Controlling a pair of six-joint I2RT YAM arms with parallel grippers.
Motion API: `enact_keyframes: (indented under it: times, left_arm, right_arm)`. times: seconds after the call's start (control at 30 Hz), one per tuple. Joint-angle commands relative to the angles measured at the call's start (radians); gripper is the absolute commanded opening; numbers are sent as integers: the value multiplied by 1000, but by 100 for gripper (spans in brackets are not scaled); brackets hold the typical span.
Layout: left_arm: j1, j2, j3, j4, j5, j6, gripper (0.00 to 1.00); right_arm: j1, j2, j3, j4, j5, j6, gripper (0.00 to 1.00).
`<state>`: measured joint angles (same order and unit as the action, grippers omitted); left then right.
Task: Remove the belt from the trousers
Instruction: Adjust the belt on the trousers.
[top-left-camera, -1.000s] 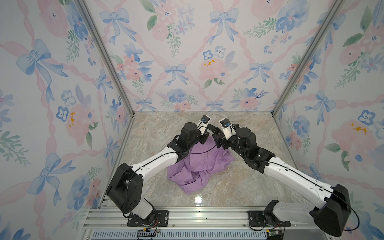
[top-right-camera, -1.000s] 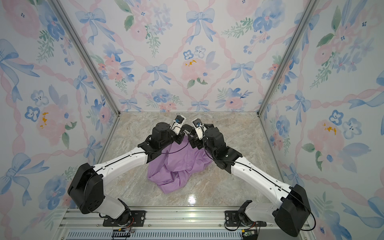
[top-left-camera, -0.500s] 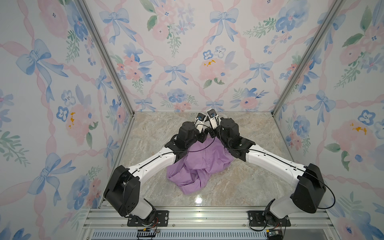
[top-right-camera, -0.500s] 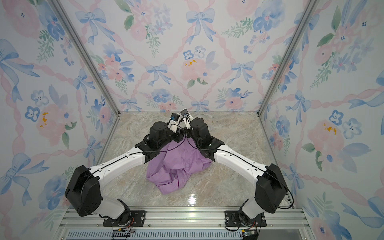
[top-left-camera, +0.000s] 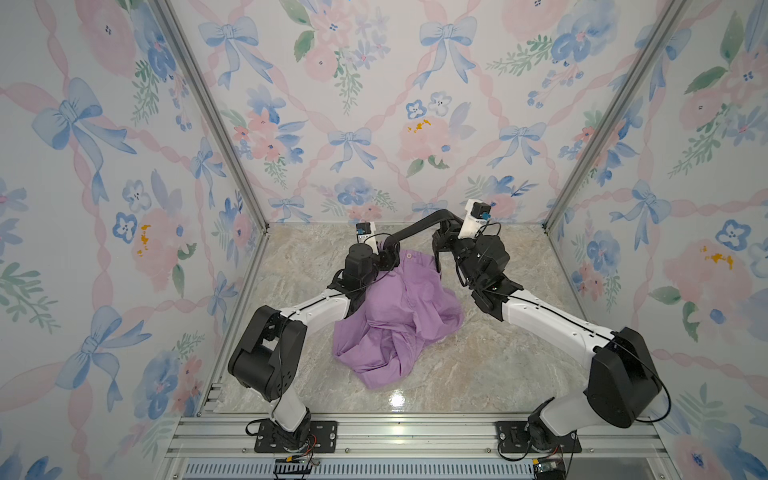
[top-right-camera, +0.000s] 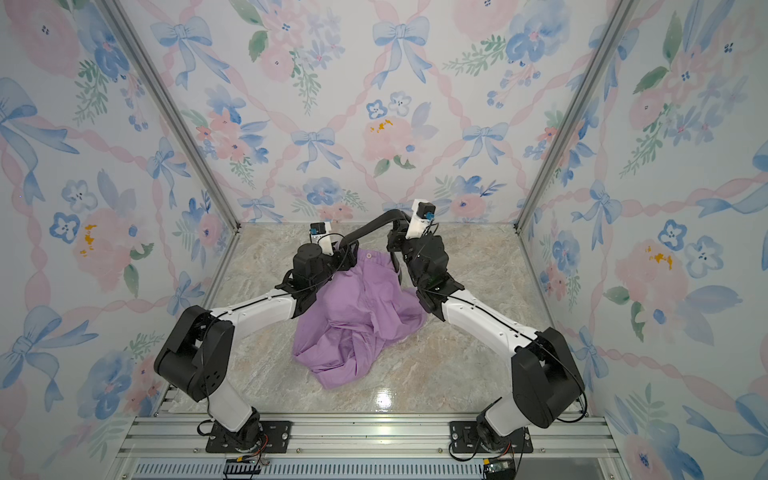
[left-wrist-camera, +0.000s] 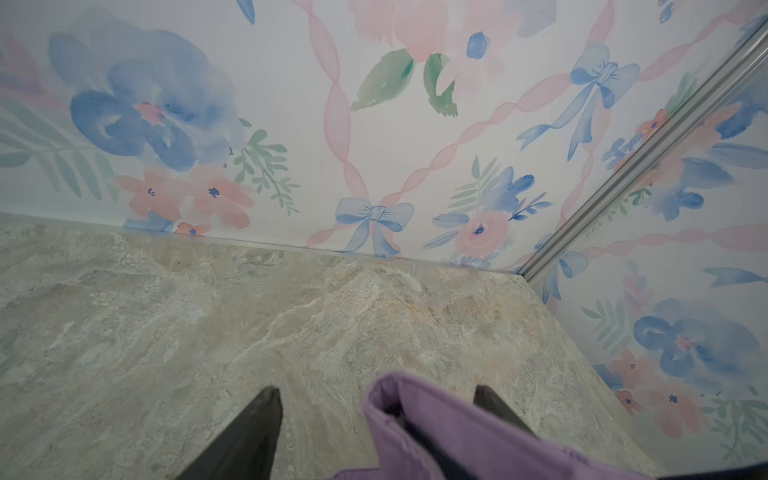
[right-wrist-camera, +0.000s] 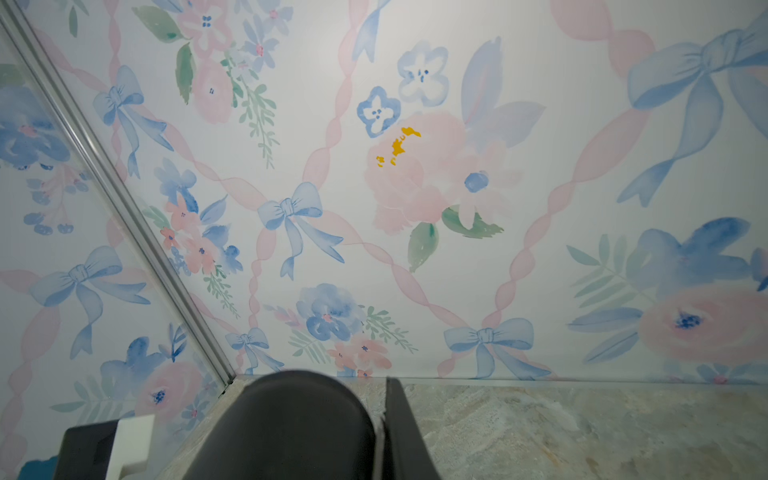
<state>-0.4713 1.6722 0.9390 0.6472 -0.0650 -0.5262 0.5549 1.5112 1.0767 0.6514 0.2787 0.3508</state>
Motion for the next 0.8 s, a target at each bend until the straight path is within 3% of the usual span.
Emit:
enact_keyframes:
  times: [0.0, 0.17, 0.37, 0.43, 0.77]
  left_arm:
    - [28, -5, -146, 178, -14, -119, 76]
    - [23, -86, -247, 334, 13, -35, 76]
    - [-109, -272, -301, 393, -10, 439, 82]
    - [-140, -294, -288, 394, -4, 533, 83]
    - [-156, -265, -136, 387, -5, 547, 80]
  right_arm:
    - [-50, -104, 2, 157, -7, 208, 0]
    - [-39, -96, 1, -6, -129, 180, 0]
    - [46, -87, 45, -281, -261, -24, 0]
    - [75, -98, 60, -350, -278, -99, 0]
    - [103, -86, 175, -632, -350, -287, 0]
